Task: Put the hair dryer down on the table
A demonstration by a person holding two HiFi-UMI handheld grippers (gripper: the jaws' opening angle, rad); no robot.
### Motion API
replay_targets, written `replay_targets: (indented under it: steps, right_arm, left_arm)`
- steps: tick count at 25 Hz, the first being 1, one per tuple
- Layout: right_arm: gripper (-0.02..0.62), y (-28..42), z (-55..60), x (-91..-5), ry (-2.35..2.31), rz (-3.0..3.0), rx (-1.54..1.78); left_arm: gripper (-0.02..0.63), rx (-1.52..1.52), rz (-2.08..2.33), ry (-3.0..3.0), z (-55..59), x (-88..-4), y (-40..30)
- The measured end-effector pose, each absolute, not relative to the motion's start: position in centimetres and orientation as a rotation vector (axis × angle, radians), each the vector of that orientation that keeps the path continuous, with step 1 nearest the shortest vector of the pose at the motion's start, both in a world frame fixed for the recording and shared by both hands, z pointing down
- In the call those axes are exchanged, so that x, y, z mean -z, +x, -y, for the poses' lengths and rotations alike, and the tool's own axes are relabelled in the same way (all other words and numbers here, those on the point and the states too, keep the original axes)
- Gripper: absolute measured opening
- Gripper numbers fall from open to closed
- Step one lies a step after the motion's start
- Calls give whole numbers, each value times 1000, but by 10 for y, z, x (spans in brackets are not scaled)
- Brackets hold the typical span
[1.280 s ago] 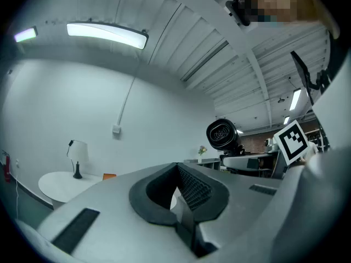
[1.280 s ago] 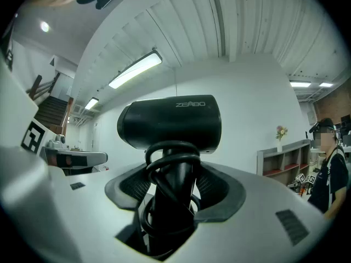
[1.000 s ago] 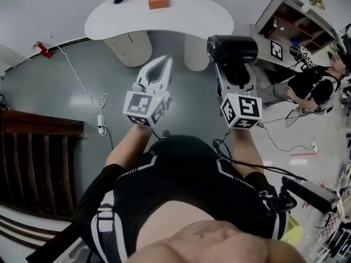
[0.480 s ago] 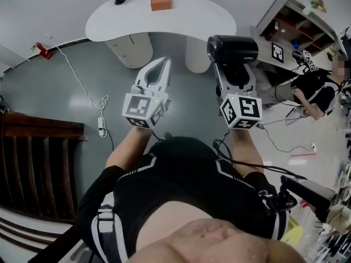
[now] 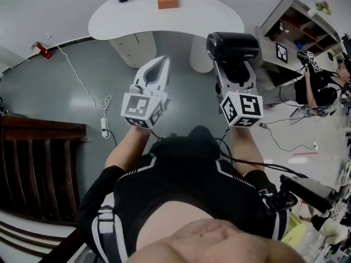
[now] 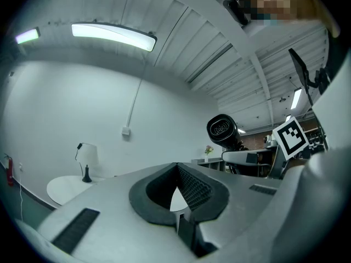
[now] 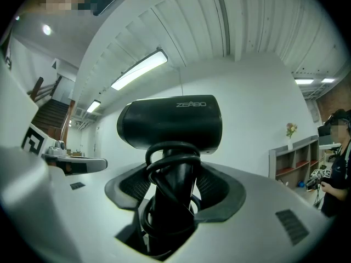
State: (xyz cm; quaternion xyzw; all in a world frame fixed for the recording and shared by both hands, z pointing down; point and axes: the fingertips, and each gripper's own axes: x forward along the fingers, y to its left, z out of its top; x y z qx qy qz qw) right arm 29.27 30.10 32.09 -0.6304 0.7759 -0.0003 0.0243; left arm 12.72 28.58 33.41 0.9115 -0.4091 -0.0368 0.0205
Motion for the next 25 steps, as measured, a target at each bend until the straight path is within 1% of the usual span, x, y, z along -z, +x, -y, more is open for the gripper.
replay_targets:
  steps: [6, 11, 19, 25]
  right_arm:
    - [273, 265, -281, -326, -1909, -2470, 12]
    - [273, 249, -241, -332, -1869, -2494, 18]
    - [273, 230, -157, -328, -1825, -2518, 41]
    - [273, 228, -96, -335, -1813, -2535, 82]
  left_arm:
    - [31, 125, 1281, 2799, -267, -340, 111]
    - [31, 133, 1323, 2781, -235, -343, 96]
    - [31, 146, 1388, 2777, -154, -328, 81]
    - [31, 114, 1422, 2745, -92, -333, 78]
